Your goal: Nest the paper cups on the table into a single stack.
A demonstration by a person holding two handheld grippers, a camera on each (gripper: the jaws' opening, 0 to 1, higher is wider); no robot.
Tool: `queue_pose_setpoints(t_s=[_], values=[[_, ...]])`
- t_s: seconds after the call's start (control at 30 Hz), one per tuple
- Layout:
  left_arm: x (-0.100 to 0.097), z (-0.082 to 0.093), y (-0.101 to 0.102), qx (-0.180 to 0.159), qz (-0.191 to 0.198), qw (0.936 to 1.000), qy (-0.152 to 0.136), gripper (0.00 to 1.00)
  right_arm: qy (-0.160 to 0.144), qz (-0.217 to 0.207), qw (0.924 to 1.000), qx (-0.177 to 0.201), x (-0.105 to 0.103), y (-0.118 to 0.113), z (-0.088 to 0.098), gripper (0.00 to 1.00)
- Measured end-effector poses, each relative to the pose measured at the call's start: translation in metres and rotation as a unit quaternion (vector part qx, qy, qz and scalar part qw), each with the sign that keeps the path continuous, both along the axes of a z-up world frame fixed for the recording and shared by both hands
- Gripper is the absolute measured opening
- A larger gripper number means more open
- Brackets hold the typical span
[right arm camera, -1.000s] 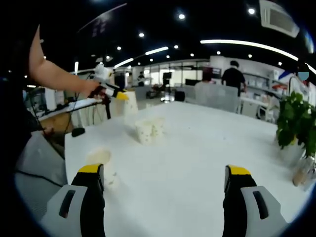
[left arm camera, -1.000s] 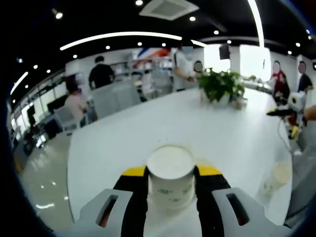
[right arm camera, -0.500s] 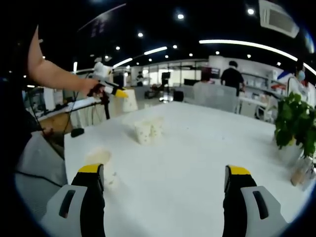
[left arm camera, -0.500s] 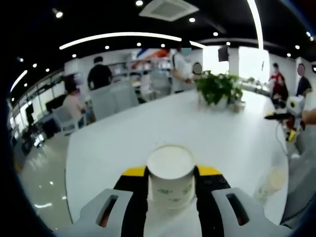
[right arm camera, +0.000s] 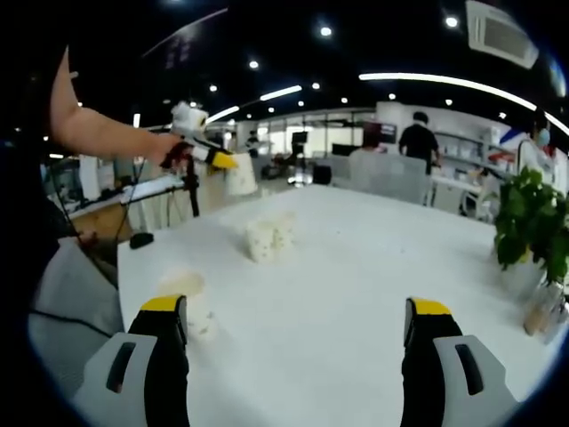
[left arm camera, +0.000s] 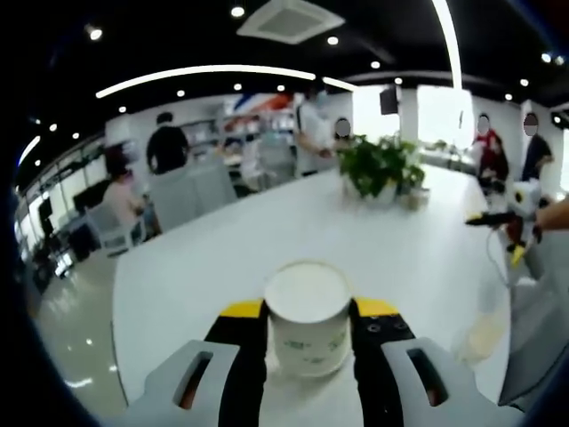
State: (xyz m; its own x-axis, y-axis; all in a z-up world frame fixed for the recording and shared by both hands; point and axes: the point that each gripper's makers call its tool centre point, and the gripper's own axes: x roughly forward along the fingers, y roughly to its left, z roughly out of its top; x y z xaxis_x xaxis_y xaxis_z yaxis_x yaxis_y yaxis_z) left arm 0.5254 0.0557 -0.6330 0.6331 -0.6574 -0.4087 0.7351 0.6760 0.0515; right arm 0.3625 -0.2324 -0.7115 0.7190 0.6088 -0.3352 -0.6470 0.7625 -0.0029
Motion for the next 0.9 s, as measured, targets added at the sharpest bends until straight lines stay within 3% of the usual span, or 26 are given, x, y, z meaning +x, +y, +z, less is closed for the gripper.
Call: queue_pose_setpoints(t_s=[0.6,0.9], values=[[-0.015,0.004,-0.033,-0.003,-0.044,0.999,0.007,0.34,-0.008,0.005,1.0,0.003,-0.004,0.005,0.009,1.0],[-0.022,0.015,-0.051,-0.007,-0.065,0.9978,0.006,0.34,-0.014,0.011,0.9998,0.005,-0.004,0.01,0.016,1.0]])
